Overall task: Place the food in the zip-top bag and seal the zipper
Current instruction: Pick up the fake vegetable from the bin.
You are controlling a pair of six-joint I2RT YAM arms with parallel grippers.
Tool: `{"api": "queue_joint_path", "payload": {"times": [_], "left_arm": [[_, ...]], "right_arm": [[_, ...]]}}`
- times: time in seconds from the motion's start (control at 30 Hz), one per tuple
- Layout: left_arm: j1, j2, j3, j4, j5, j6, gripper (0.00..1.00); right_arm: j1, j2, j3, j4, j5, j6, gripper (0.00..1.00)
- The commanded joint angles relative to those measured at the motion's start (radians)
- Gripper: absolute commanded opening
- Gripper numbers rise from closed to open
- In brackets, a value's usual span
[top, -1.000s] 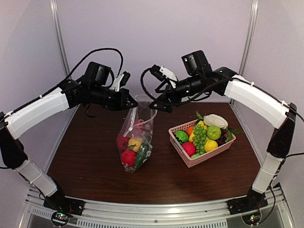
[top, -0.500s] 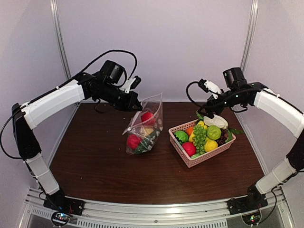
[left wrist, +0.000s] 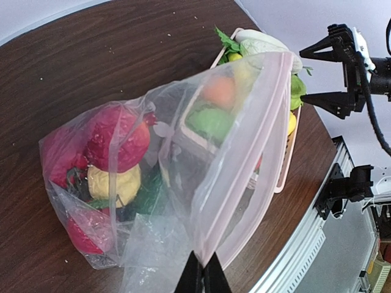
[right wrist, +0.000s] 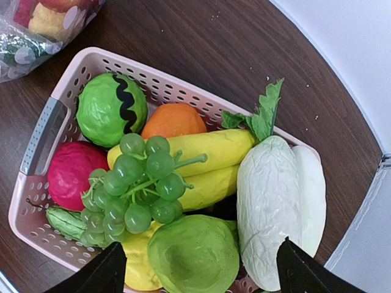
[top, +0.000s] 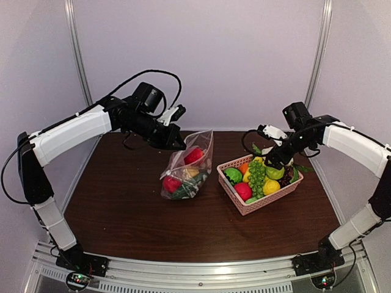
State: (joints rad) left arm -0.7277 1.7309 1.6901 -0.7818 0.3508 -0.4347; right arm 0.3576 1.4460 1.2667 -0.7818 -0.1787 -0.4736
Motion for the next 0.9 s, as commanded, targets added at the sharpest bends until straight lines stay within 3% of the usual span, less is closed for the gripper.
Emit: {"api": "queue_joint_path", "payload": {"times": [0.0, 0.2, 0.5, 0.87], "left_arm": [[-0.002, -0.022, -0.009, 0.023, 0.015, 0.015, 0.0], [-0.003, -0.015, -0.009, 0.023, 0.019, 0.015, 0.0], [-0.003, -0.024, -0.021, 0.022, 0.019, 0.002, 0.0], [-0.003, -0.037, -0.037, 0.022, 0.009, 0.004, 0.0]], "right_arm": [[-0.005, -0.006, -0.023, -0.043, 0.073, -0.027, 0.86], [-0.012, -0.014, 0.031, -0.007, 0.07, -0.003, 0.87], [-0.04, 0.201, 0.208, -0.067, 0.147, 0.022, 0.84], [-0.051, 0.323, 0.25, -0.099, 0.196, 0.057, 0.79]]}}
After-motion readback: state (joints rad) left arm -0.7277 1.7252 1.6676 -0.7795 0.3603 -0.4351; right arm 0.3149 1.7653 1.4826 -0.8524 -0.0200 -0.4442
